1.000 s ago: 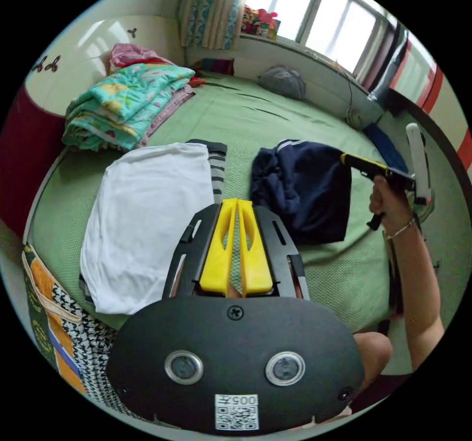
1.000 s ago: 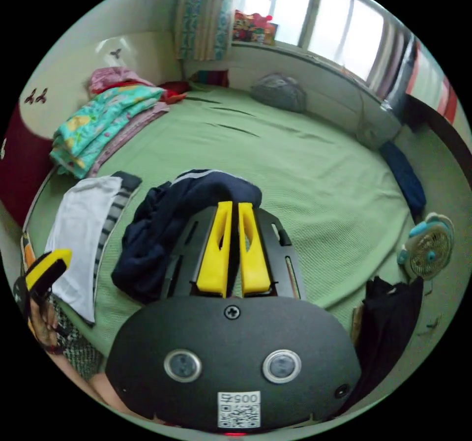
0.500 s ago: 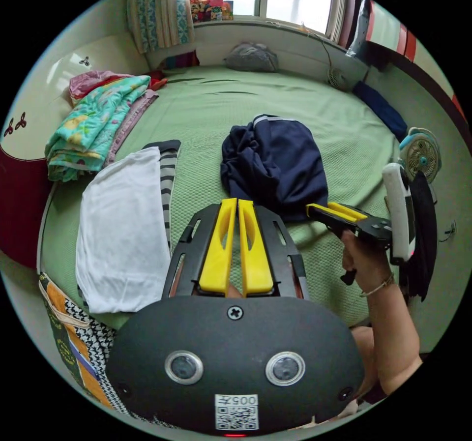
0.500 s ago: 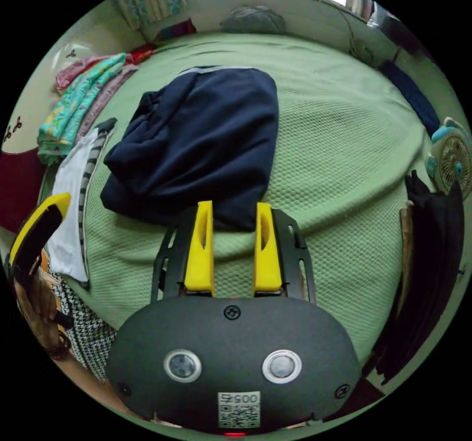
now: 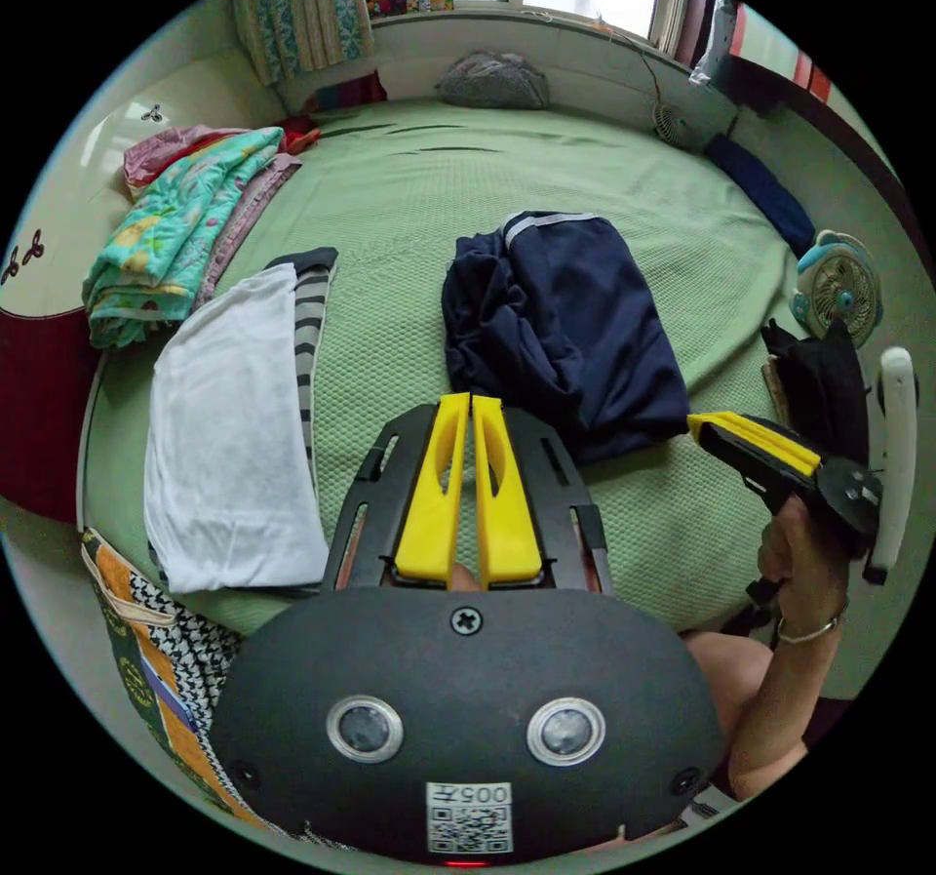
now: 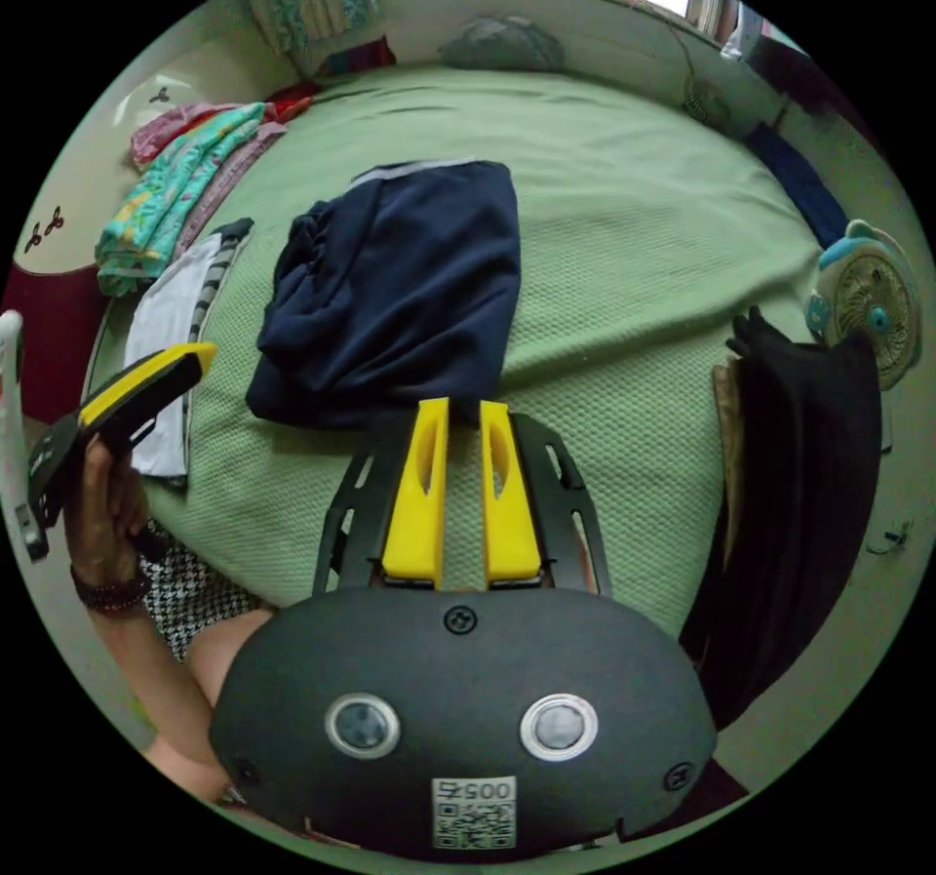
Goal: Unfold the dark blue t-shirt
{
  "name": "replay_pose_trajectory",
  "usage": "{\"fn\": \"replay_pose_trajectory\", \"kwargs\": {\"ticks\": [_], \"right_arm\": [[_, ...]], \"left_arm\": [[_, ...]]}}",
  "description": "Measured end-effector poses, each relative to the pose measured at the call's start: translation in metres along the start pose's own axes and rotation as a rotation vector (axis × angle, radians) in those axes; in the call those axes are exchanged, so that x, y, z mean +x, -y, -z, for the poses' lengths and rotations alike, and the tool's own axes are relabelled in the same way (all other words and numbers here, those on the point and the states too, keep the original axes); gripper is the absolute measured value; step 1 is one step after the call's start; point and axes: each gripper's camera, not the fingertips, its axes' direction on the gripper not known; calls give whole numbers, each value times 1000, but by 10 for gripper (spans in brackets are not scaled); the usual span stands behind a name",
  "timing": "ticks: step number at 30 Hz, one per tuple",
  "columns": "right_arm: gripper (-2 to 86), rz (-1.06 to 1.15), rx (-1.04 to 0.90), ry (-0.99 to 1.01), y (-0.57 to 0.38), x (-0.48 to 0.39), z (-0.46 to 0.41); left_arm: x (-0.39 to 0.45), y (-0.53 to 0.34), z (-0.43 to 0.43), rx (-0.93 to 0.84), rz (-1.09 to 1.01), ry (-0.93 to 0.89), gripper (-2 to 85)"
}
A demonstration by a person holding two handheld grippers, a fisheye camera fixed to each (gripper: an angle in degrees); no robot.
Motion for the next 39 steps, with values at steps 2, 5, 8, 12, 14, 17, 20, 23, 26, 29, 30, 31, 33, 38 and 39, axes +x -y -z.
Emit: {"fn": "replay_pose_trajectory", "kwargs": {"ticks": [2,5,8,12,14,17,20,23,26,29,30,31,33,38,39], "right_arm": [[20,-1,63,1,-9,-3,14],[4,25,130,54,-13,-11,28],[-7,67,154,52,-7,-22,29],[-9,119,132,2,2,-33,17],[-10,104,94,2,3,-34,12],[-10,119,106,-12,0,-38,14],[-10,108,121,-48,-6,-42,14],[-10,141,133,-31,-10,-52,14],[-9,174,167,-36,-17,-60,16],[-9,171,177,-84,-22,-63,17],[-10,136,165,-108,-21,-63,17],[-10,85,142,-132,-20,-61,16],[-10,87,112,-153,-18,-63,15],[-10,110,89,-68,-17,-61,14],[-10,98,83,-37,-16,-58,14]], "left_arm": [[8,1,-2,-8,0,0,-1],[21,0,-5,-11,-11,39,-2],[36,0,-6,7,-40,62,-2],[57,1,-7,80,-100,95,-2],[61,1,-9,107,-99,116,-2],[65,2,-10,116,-91,101,-3],[66,-1,-9,167,-81,42,-3],[67,-4,-10,183,-67,19,-3],[68,-6,-15,160,-61,52,-3],[67,-7,-21,140,-42,58,-3],[66,-6,-23,122,-42,45,-3],[66,-6,-25,114,-44,37,-3],[67,-6,-28,109,-41,14,-3],[70,-2,-33,120,-71,76,-2],[71,-2,-34,118,-77,95,-2]]}}
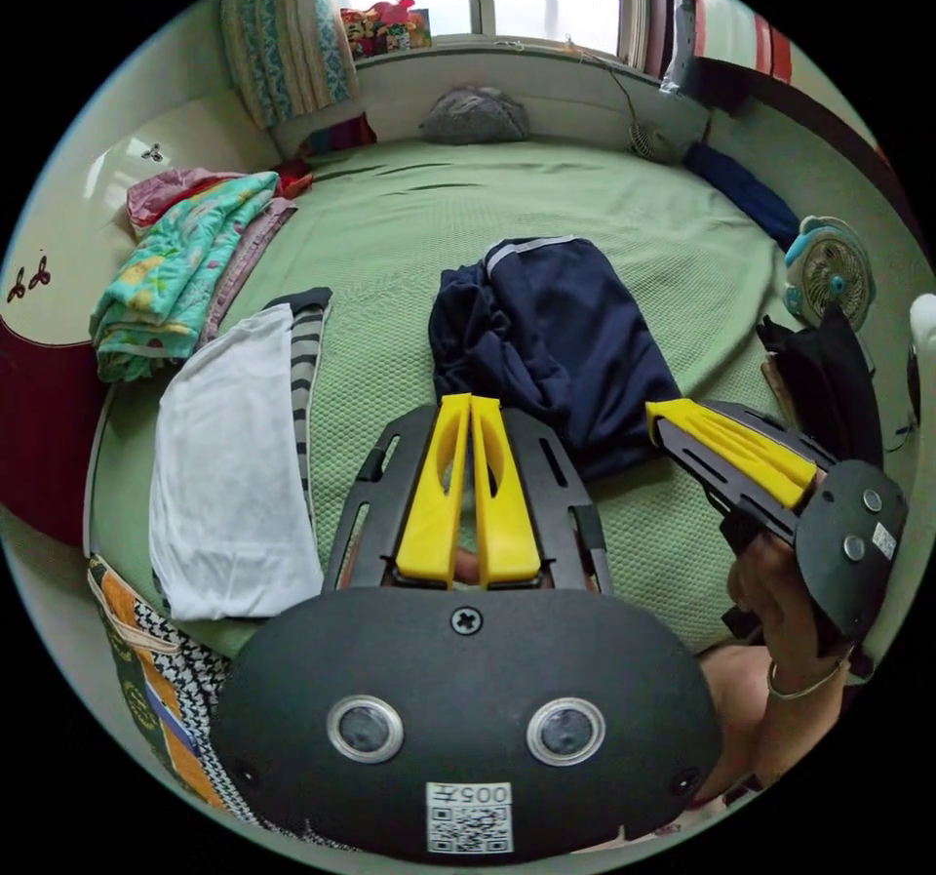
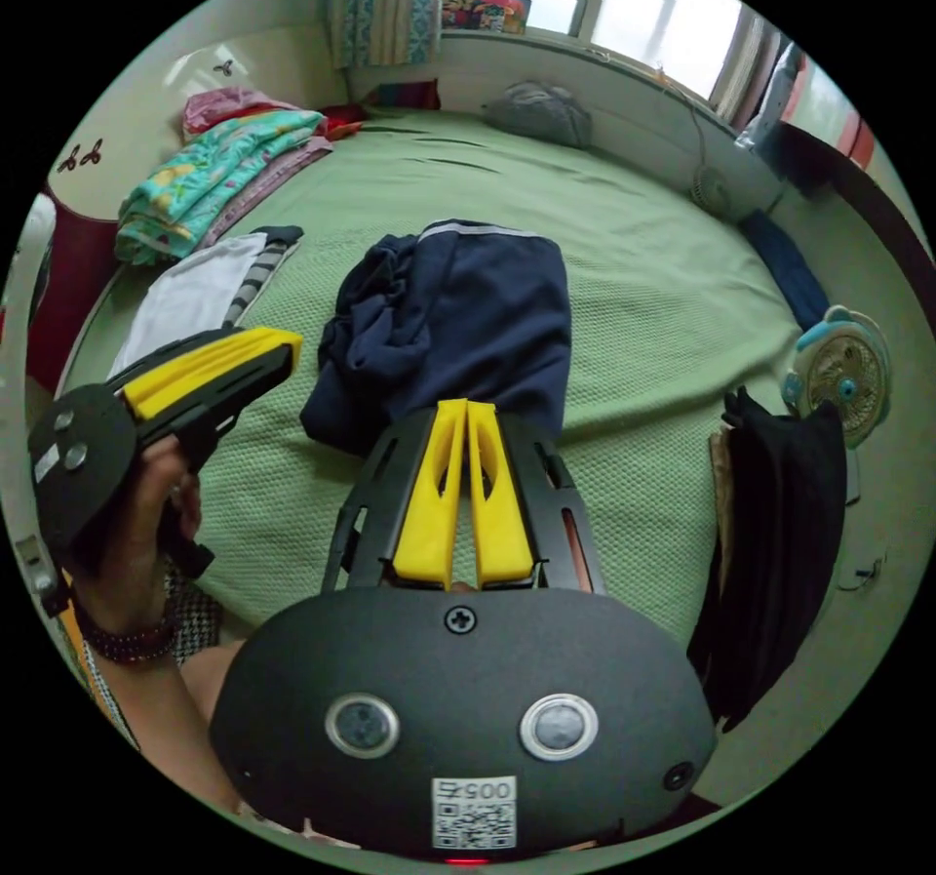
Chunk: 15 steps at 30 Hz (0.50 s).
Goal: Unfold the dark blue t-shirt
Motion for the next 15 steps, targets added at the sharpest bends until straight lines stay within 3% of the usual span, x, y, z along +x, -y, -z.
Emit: {"fn": "replay_pose_trajectory", "kwargs": {"ticks": [8,15], "right_arm": [[-10,15,-34,-32,8,2,-11],[-10,-13,-96,108,9,12,-20]], "left_arm": [[-7,4,-25,-107,-1,31,-2],[-19,8,-36,-123,19,16,-2]]}}
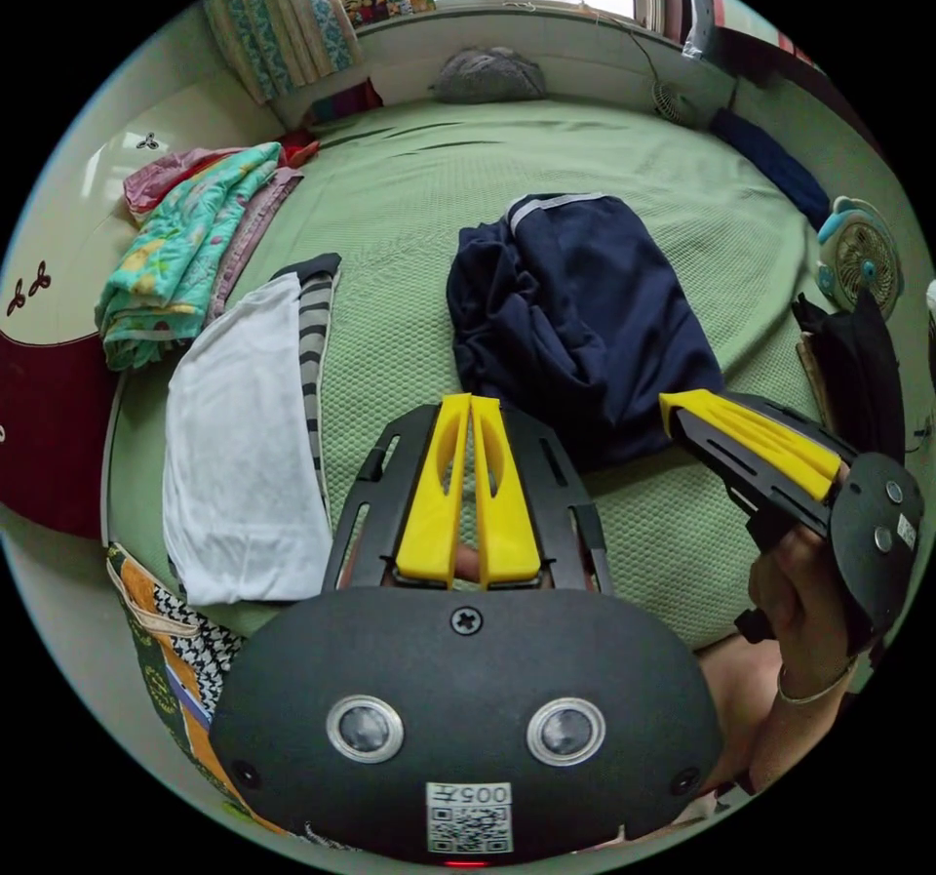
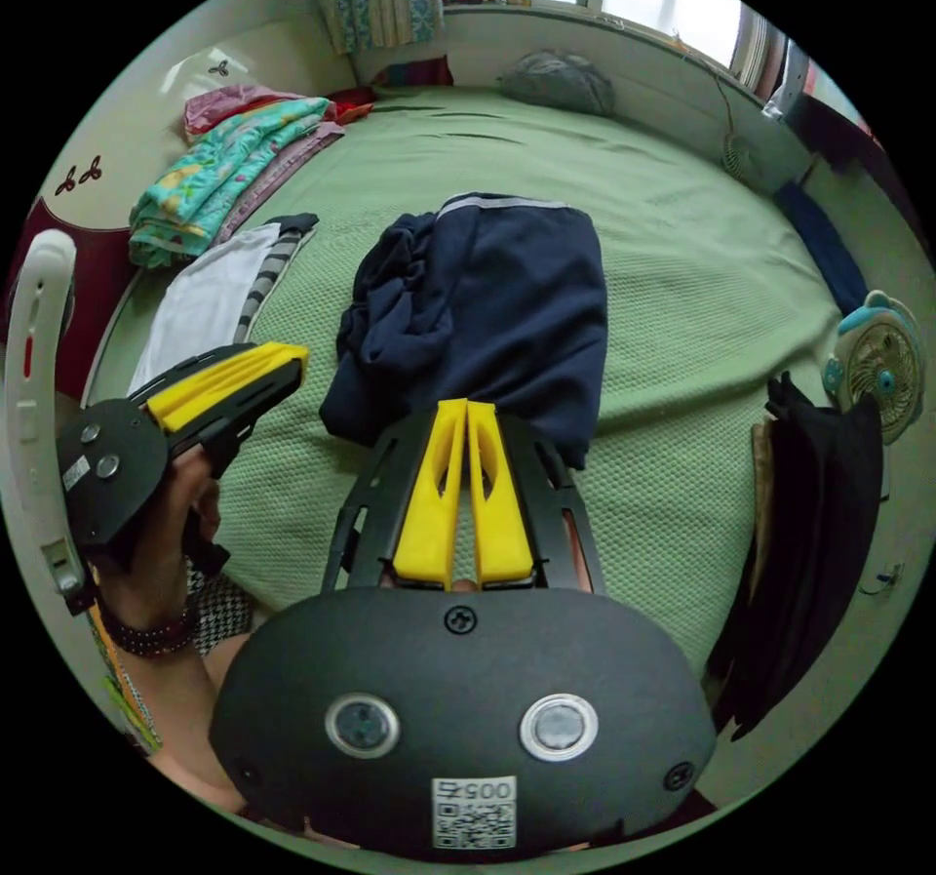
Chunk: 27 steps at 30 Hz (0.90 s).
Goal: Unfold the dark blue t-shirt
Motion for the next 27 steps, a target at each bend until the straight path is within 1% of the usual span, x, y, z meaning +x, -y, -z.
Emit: {"fn": "replay_pose_trajectory", "kwargs": {"ticks": [4,8,11,15,17,21,27], "right_arm": [[-10,-1,39,77,0,9,5],[-8,13,42,38,1,10,4],[-1,22,20,9,3,10,-1],[51,81,4,26,6,6,-4],[77,84,20,38,6,5,-4],[87,99,38,54,8,2,-7],[106,106,40,59,18,-7,-13]], "left_arm": [[-8,4,-2,16,17,-15,-2],[-19,8,-6,13,23,-35,-3],[-27,14,-14,-24,14,-48,-3],[-41,22,-26,-69,21,-85,-3],[-49,24,-29,-63,31,-112,-3],[-69,29,-36,-55,44,-139,-3],[-93,32,-41,-41,28,-94,-4]]}}
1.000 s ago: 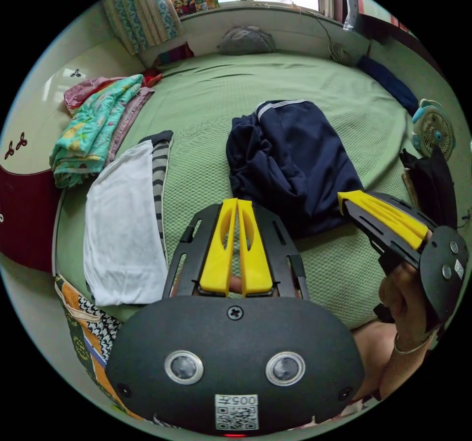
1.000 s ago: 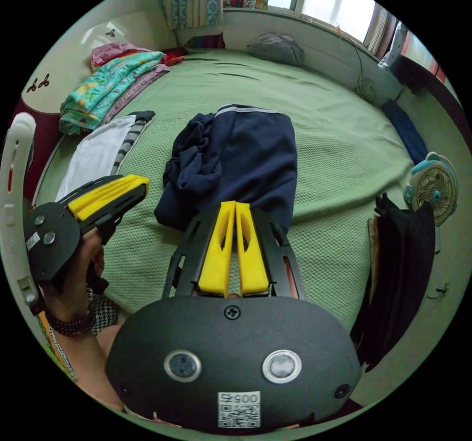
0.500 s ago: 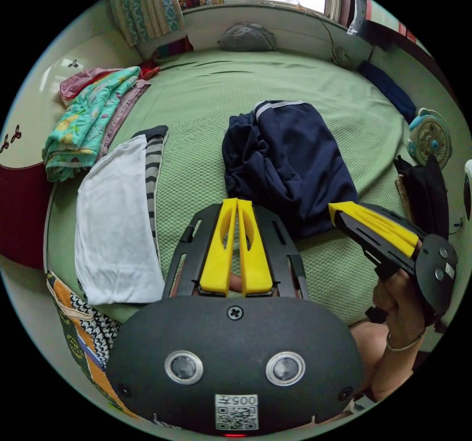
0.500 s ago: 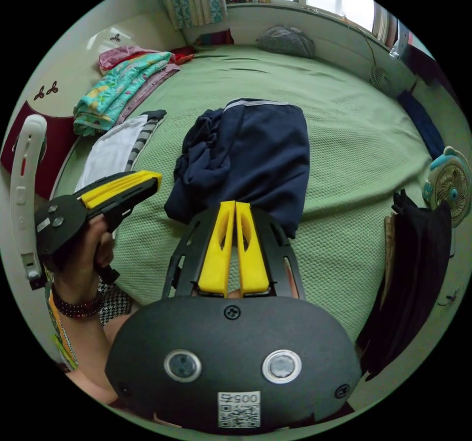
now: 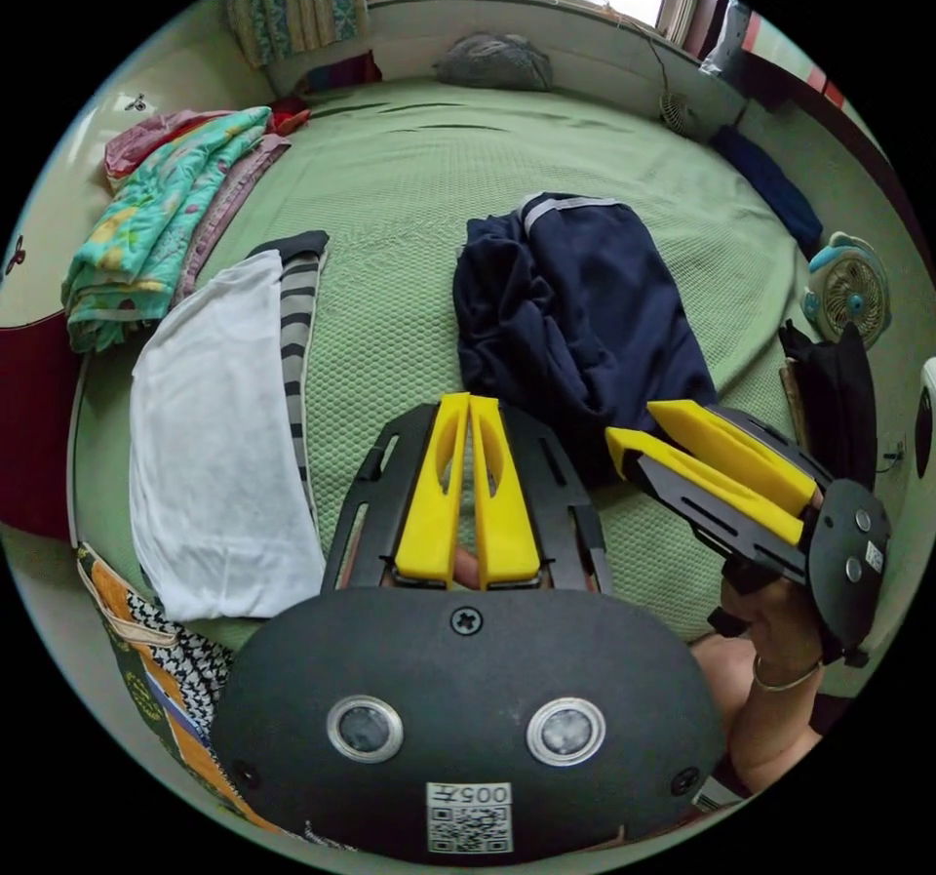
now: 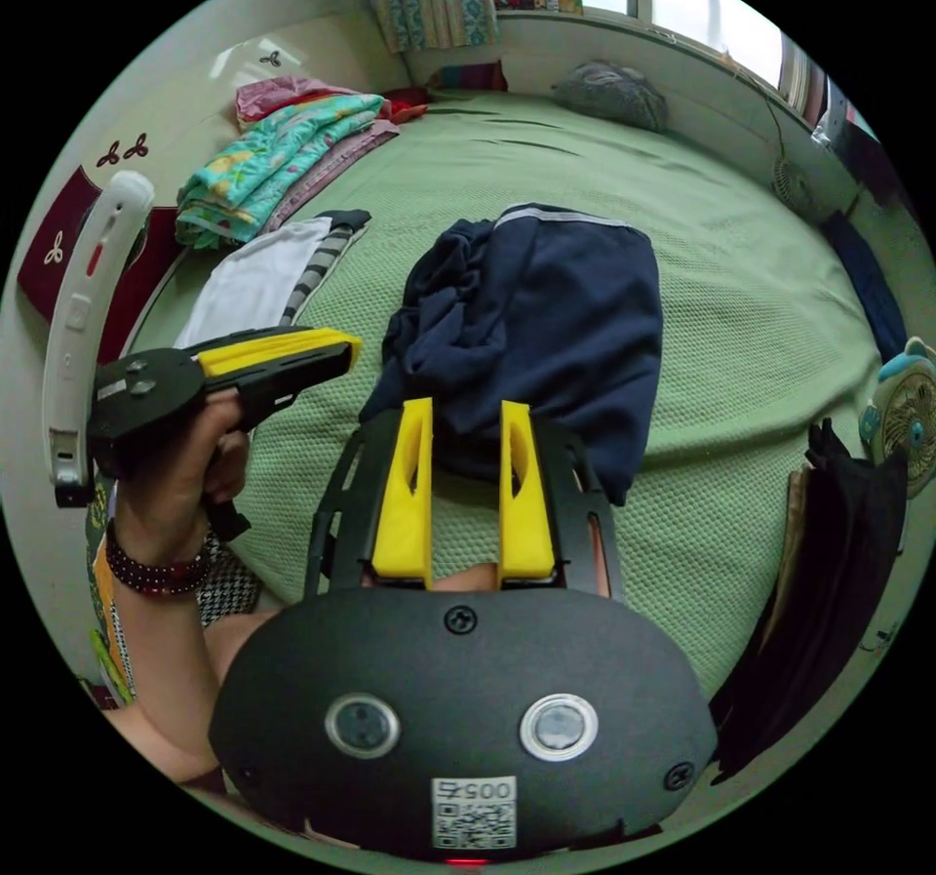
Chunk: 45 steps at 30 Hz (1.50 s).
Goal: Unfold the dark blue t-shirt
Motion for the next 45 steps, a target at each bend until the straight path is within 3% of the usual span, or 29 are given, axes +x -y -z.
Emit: {"fn": "replay_pose_trajectory", "kwargs": {"ticks": [18,29,39,45], "right_arm": [[138,-22,73,28,7,-6,4],[150,-50,14,31,21,12,-31],[106,-17,-64,-48,26,19,-48],[63,-12,7,-39,16,36,-28]], "left_arm": [[-89,6,-10,37,78,-148,52],[-99,19,-22,33,6,-36,111],[-119,32,-40,40,59,-166,127],[-111,43,-56,13,23,-128,132]]}}
